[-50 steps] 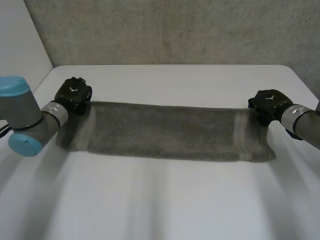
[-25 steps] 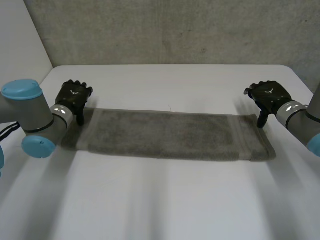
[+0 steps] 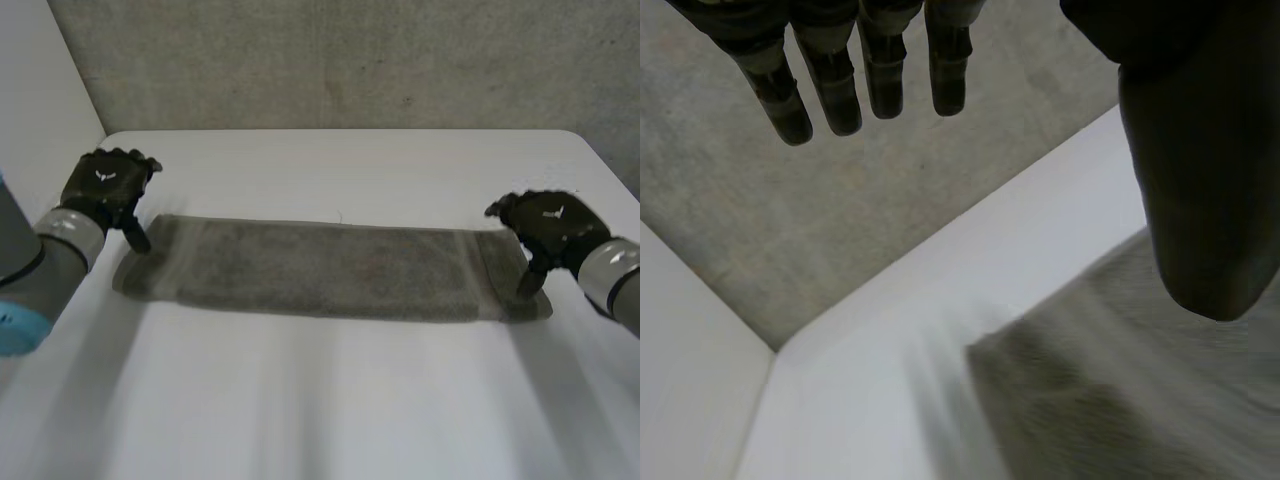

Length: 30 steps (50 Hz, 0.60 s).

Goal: Fold the towel.

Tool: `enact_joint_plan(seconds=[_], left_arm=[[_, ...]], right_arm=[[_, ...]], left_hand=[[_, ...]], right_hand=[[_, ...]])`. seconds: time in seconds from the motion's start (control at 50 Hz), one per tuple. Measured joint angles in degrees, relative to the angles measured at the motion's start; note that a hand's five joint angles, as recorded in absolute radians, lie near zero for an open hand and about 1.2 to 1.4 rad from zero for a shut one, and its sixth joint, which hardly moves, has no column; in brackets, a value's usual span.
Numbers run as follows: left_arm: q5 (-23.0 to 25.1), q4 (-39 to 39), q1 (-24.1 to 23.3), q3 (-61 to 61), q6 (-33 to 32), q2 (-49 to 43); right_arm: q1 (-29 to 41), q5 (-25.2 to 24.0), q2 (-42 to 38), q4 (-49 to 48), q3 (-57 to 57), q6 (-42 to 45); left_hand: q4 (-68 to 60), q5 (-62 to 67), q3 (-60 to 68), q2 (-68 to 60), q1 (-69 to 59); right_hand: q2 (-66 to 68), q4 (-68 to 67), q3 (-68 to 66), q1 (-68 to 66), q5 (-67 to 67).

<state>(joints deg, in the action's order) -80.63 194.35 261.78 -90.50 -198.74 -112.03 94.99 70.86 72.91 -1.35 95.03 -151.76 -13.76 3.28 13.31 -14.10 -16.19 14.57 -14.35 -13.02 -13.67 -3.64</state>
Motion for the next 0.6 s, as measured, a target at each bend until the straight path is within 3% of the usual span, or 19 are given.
enact_joint_plan(seconds=[0.18, 0.44, 0.52, 0.6], left_arm=[[3.6, 5.9, 0.1, -12.0, 4.3, 4.4], [3.5, 8.1, 0.1, -13.2, 4.5, 4.2], [3.5, 8.0, 0.1, -13.2, 4.5, 4.2], [3.4, 8.0, 0.0, -13.3, 4.5, 4.2]], right_arm=[[-4.3, -2.6, -5.2, -2.4, 3.7, 2.0], [-8.0, -4.5, -11.8, -7.6, 2.9, 2.8], [-7.9, -4.8, -12.7, -8.0, 2.7, 2.8], [-7.8, -5.3, -13.3, -8.1, 2.6, 2.6]], left_hand=[[0.0, 0.0, 0.0, 0.0, 0.0], [0.0, 0.0, 0.0, 0.0, 0.0], [0.0, 0.0, 0.0, 0.0, 0.0], [0.0, 0.0, 0.0, 0.0, 0.0]], right_hand=[[3.7, 0.0, 0.0, -5.0, -5.5], [18.2, 0.0, 0.0, -19.3, -19.7], [29.4, 0.0, 0.0, -30.3, -29.8], [52.2, 0.0, 0.0, -52.0, -52.0]])
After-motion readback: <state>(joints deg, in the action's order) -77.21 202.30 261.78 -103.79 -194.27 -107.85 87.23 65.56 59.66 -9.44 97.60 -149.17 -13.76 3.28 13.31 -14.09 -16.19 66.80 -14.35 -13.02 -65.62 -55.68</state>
